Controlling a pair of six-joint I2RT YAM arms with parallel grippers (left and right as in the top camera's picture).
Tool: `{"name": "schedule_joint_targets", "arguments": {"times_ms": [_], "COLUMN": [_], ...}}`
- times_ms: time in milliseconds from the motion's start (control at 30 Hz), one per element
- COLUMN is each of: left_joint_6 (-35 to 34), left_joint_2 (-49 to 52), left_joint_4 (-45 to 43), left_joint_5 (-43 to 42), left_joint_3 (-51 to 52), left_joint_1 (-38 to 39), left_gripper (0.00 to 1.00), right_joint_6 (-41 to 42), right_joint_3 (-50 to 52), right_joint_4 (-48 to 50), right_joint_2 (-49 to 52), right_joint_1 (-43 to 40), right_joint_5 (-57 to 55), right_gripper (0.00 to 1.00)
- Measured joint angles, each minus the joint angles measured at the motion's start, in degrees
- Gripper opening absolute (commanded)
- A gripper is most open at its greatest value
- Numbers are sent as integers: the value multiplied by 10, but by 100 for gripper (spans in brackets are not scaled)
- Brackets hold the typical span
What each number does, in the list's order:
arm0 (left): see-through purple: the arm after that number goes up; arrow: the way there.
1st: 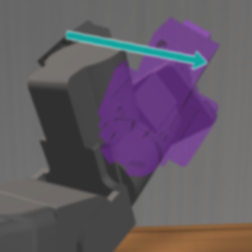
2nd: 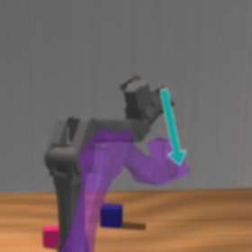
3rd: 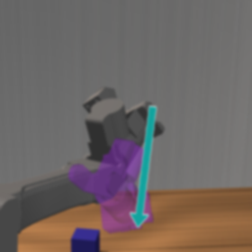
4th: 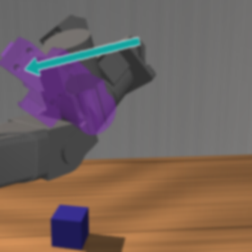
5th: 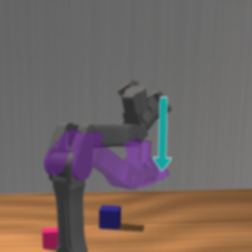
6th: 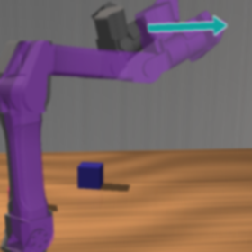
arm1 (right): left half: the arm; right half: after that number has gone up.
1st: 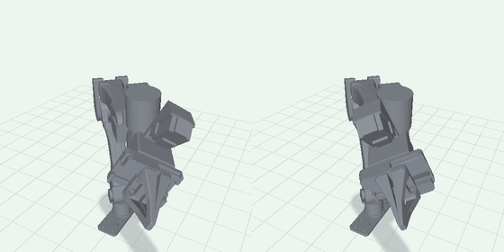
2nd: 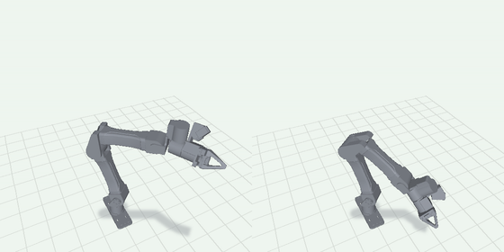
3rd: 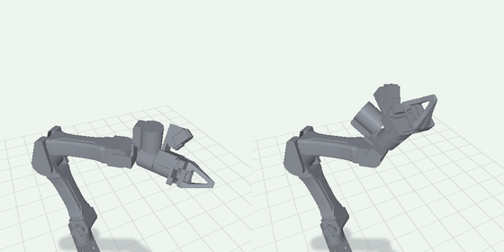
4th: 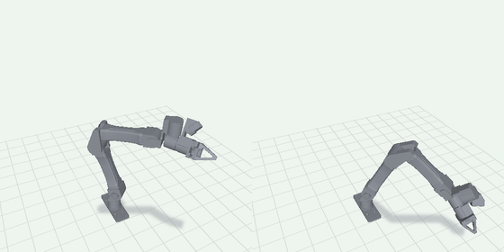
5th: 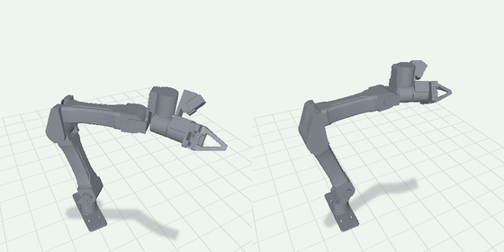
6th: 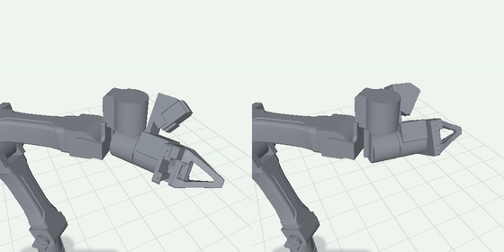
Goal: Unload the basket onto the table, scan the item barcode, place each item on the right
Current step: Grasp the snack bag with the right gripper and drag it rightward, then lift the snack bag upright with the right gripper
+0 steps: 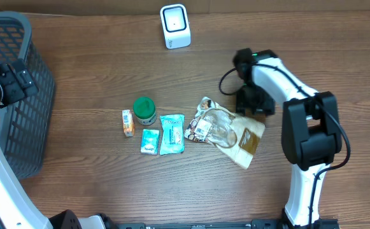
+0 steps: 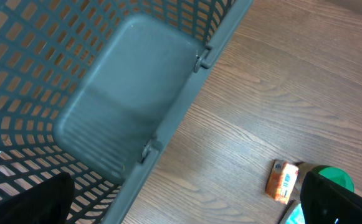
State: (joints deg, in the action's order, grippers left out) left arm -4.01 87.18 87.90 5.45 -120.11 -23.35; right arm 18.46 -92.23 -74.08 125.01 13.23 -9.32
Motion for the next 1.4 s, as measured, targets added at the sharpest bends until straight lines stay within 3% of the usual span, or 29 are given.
{"name": "schedule_joint_targets", "arguments": {"times_ms": [267, 533, 600, 767, 933, 1233, 1400], "left_joint_6": [0, 0, 0, 0, 0, 0, 0], "left_joint_2": [0, 0, 0, 0, 0, 0, 0], "left_joint_4": [0, 0, 0, 0, 0, 0, 0], "left_joint_5": [0, 0, 0, 0, 0, 0, 0], "left_joint_3": [0, 0, 0, 0, 0, 0, 0], "left_joint_1": [0, 0, 0, 0, 0, 0, 0], "left_gripper": [99, 100, 100, 100, 99, 100, 100], "right_joint_6": [-188, -311, -333, -412, -499, -544, -530], "right_joint_3": [1, 1, 1, 1, 2, 135, 189], "right_joint_4": [-10, 11, 9, -25, -66, 31, 89], "right_joint_2": [2, 2, 2, 0, -17, -37, -42], "right_joint_1": [-21, -50, -64, -115, -175, -174, -170], "right_joint_5": [177, 298, 334, 445, 536, 581, 597], "right_gripper": [90, 86, 86, 99, 100, 100, 95]}}
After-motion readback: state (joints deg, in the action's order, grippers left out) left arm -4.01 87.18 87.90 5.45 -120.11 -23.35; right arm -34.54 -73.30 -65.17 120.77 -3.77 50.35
